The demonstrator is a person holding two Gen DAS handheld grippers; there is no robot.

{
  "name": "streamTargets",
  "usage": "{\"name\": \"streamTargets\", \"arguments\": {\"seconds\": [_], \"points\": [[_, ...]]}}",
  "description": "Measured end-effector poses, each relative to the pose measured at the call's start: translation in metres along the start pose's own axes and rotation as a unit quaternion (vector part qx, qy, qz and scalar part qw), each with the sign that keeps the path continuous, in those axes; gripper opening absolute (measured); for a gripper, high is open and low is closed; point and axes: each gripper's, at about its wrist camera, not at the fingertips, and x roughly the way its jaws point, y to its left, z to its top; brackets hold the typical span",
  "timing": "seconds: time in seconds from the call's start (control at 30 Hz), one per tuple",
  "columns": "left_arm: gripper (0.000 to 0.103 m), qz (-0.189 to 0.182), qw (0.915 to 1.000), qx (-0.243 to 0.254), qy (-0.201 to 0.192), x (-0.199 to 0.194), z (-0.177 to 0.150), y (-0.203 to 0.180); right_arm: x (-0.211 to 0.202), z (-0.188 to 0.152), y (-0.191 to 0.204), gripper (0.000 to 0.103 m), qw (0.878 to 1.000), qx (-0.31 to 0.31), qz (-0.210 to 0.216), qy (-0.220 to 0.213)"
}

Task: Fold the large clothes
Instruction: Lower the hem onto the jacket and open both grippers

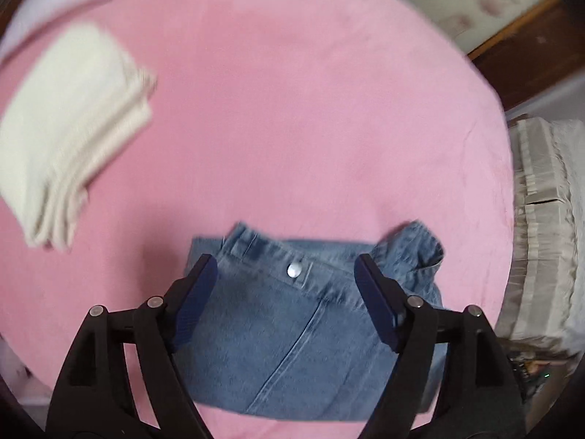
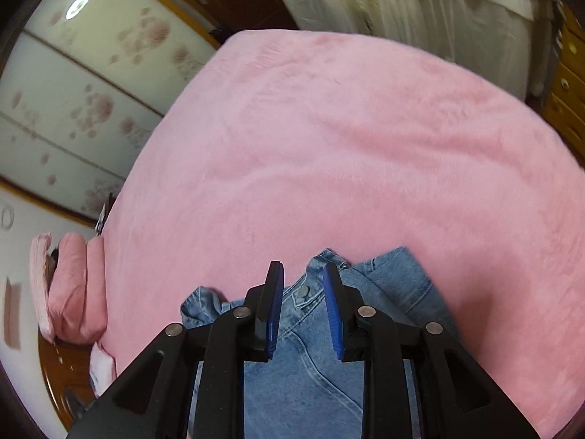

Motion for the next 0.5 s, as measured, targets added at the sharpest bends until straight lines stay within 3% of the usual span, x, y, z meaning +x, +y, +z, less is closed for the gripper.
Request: {"name": "streamTargets", "arguments": {"seconds": [0.23, 0.37, 0.5], "points": [[0.075, 0.017, 0.9979, 0.034, -0.053, -0.05, -0.066, -0.022, -0.018, -0.029, -0.029, 0.022, 0.998, -0.001, 0.051, 0.026], [0.075, 0.025, 0.9971, 0.023, -0.067, -0.08, -0.122, -0.026, -0.023, -0.067, -0.043, 0.022, 0.995, -0.03, 0.076, 0.064], [0.075, 0.027, 0.9957, 0.012, -0.087, -0.105, -0.186, -0.035, -0.028, -0.105, -0.044, 0.022, 0.983, -0.093, 0.105, 0.116]]}}
